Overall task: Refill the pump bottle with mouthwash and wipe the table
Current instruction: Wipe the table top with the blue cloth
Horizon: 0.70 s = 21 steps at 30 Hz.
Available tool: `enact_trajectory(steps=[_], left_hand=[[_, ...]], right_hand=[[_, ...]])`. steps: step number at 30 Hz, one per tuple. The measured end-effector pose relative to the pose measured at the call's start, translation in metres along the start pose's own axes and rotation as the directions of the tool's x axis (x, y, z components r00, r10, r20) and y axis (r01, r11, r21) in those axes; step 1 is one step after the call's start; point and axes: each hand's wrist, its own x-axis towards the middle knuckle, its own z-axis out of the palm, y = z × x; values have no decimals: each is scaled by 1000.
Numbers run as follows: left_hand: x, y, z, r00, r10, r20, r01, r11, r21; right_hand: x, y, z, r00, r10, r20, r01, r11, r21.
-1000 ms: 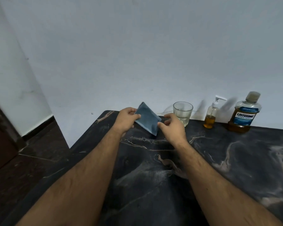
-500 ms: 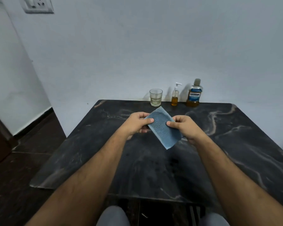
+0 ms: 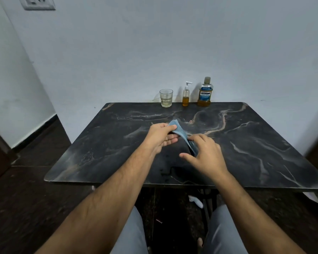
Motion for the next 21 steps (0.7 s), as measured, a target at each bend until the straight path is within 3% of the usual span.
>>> enact_trajectory(steps=[4,9,13,16,19,21], left_hand=[[-11,2,3,994,-93,57,99,990,-97],[-21,-9,-13,983,-101,151,109,993,-50],[-24,-21,-41,991,132,2,-128,960,249],[-20,-29,-75,915,358,-186,-272,888,372],[-17,-36,-108,840,452,-300,-236,802,549],[-21,-40,-122,802,498,-331,-176,726,665]], right_hand=[[-10,-1,-1,982,-32,-188,45,997,66],[-14,2,1,969,-83,-233,97,994,51],[-12,10,2,970,-39,-241,59,995,77],[-13,13,3,969,-14,-246,32,997,70],[-20,15,3,969,46,-244,-35,998,49],[-31,15,5,986,106,-130,-100,994,49]])
